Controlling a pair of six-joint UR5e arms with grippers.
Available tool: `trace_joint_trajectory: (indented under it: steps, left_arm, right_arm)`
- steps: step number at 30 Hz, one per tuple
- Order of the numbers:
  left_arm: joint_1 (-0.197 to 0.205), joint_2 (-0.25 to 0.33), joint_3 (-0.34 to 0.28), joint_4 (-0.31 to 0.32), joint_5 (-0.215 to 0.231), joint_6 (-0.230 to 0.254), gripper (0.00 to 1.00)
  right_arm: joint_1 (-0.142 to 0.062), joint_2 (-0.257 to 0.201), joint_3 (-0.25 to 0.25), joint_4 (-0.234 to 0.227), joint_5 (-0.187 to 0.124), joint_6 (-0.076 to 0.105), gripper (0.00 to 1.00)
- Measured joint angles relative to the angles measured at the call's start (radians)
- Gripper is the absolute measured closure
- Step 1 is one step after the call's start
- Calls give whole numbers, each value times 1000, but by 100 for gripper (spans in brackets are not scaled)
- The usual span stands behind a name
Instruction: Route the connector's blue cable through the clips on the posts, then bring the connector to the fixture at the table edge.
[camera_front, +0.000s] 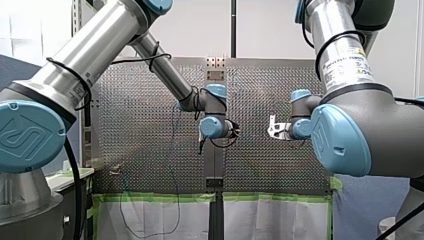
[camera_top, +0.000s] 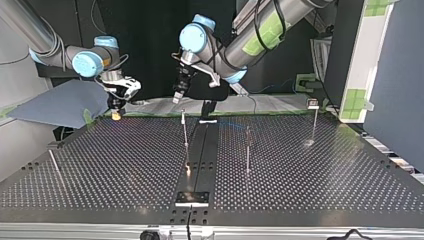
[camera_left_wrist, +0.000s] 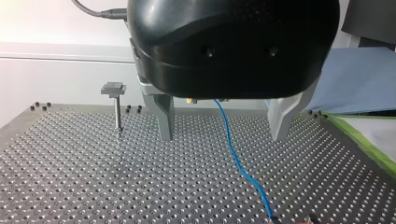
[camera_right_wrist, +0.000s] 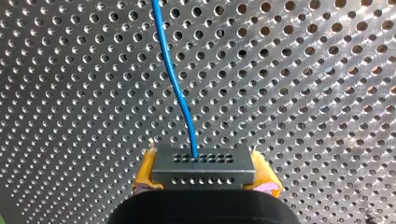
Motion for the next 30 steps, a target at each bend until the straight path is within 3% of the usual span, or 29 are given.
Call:
trace_joint_trajectory:
  steps: [14, 22, 30]
  left_arm:
    - [-15, 13, -56, -3, -13, -27, 0]
    - [-37, 30, -126, -8, -69, -54, 0]
    - [-67, 95, -198, 17, -115, -109, 0]
  right_arm:
    - [-4, 0, 0, 0, -14, 6, 100]
    - [-6, 0, 0, -1, -19, 8, 100]
    - [-6, 1, 0, 0, -26, 8, 100]
